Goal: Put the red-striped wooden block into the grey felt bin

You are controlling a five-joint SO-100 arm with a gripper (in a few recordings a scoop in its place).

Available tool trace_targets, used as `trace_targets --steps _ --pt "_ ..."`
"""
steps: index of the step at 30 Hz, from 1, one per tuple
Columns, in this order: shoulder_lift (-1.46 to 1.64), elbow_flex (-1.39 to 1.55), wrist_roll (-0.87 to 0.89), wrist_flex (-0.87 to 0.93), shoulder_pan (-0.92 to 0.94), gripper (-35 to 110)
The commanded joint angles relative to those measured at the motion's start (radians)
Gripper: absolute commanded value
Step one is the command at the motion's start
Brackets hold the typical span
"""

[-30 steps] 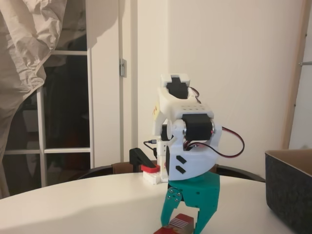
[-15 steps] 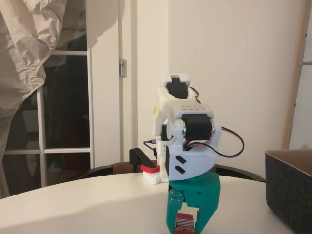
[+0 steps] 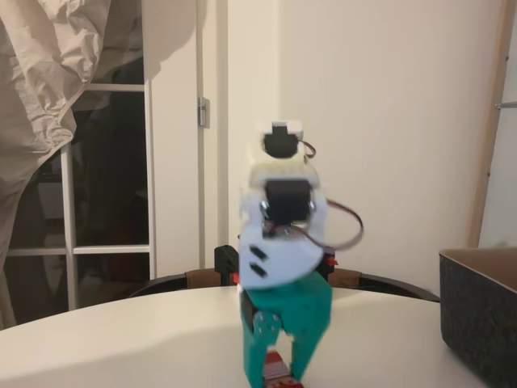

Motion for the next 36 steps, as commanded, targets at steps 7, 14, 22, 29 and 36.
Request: trace_targets --steps 7,14,22,29,36 --pt "0.334 -0.005 0.468 -0.003 0.195 5" --pt "0.569 -0.006 0.614 -0.003 0.249 0" --pt "0.742 -0.009 0.569 -0.069 0.089 0" --pt "0.770 -0.009 0.499 -0.173 -0.130 0" --pt "0.752 -0.003 0.359 -0.216 -0.347 0"
